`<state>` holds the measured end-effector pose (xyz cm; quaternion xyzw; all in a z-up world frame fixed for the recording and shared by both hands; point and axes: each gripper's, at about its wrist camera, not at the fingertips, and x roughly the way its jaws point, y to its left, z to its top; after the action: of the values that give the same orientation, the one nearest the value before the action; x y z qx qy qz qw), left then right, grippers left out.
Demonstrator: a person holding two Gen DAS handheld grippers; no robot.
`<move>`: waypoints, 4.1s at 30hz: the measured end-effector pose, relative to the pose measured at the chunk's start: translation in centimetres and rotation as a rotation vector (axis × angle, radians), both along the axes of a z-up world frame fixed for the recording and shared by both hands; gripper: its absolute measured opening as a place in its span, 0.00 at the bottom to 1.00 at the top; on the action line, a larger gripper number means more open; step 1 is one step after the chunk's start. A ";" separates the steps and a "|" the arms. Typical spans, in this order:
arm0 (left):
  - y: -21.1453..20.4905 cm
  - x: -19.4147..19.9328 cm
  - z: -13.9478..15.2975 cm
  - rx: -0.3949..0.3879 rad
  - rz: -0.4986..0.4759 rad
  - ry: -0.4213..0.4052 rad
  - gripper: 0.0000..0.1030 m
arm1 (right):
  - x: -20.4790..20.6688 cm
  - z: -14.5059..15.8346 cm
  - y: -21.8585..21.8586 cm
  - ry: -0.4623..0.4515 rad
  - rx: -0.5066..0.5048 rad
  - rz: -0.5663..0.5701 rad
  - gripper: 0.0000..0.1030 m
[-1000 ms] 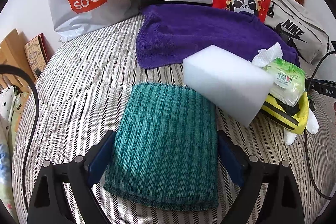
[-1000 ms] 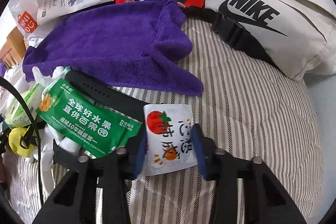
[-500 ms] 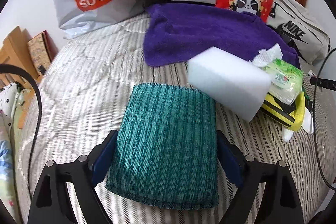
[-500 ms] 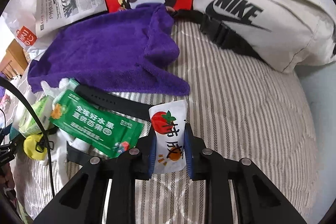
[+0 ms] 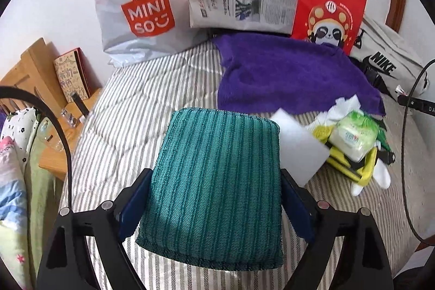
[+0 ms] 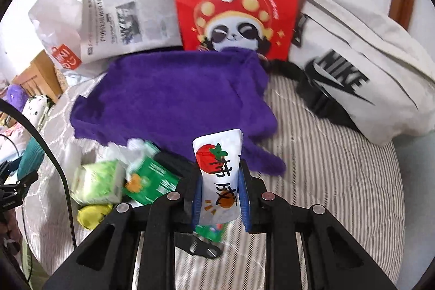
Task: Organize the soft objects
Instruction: 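Grasp the white tomato-print sachet with the right gripper while the left gripper lifts the teal cloth, then carry the sachet onto the purple towel and open the right gripper, then lower the teal cloth onto the purple towel and open the left gripper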
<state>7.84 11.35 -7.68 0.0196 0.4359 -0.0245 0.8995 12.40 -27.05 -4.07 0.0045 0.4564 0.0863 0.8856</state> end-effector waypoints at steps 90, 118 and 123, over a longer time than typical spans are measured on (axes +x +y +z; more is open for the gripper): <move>-12.2 26.0 -4.7 0.075 0.011 0.163 0.87 | 5.9 -2.2 0.3 -0.108 -0.034 -0.045 0.70; -14.6 21.6 -4.5 0.012 -0.074 0.265 0.97 | -1.5 0.0 1.6 -0.073 -0.064 -0.030 0.72; -15.4 19.1 -3.5 0.021 -0.091 0.252 0.97 | -2.3 0.1 1.5 -0.064 -0.042 -0.048 0.72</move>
<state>26.98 -4.05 -11.22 0.0453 0.5443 -0.0631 0.8353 10.06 -25.56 -3.99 -0.0057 0.4294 0.0556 0.9014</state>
